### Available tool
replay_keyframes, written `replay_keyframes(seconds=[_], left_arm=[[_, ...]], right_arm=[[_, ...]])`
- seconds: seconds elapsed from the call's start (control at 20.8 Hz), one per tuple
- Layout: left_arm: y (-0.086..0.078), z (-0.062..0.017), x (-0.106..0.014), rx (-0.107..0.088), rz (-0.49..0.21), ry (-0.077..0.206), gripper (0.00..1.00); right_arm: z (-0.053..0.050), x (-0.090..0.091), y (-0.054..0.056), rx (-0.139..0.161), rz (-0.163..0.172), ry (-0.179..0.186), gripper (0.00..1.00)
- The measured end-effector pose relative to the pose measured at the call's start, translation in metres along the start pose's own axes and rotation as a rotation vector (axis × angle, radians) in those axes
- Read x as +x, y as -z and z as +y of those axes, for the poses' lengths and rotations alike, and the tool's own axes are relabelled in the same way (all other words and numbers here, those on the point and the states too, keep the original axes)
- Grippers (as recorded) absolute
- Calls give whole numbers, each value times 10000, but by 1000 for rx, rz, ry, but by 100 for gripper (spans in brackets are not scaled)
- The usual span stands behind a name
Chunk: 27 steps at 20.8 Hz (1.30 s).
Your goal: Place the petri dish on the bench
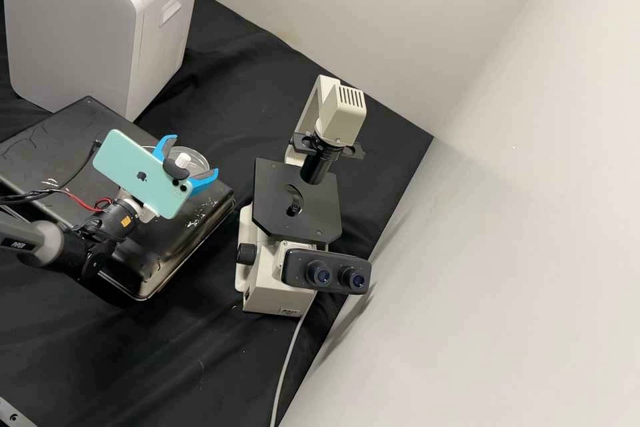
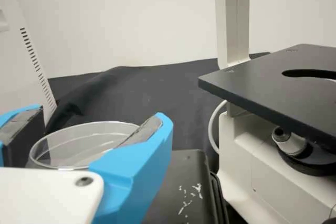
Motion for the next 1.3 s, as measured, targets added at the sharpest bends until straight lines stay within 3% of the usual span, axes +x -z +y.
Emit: replay_keyframes(seconds=[0.38,0.62,0.67,1.1,1.3], left_arm=[[0,0,0,0,0,0,100],[0,0,0,0,0,0,100],[0,0,0,0,0,0,100],[0,0,0,0,0,0,100],[0,0,0,0,0,0,100]], right_arm=[[-108,-28,26,1,7,37,0],[-180,-5,-15,6,-8,64,0],[-184,-3,-21,6,-10,66,100],[-192,-9,-31,5,-14,69,100],[-192,-9,-31,-9,-13,69,100]])
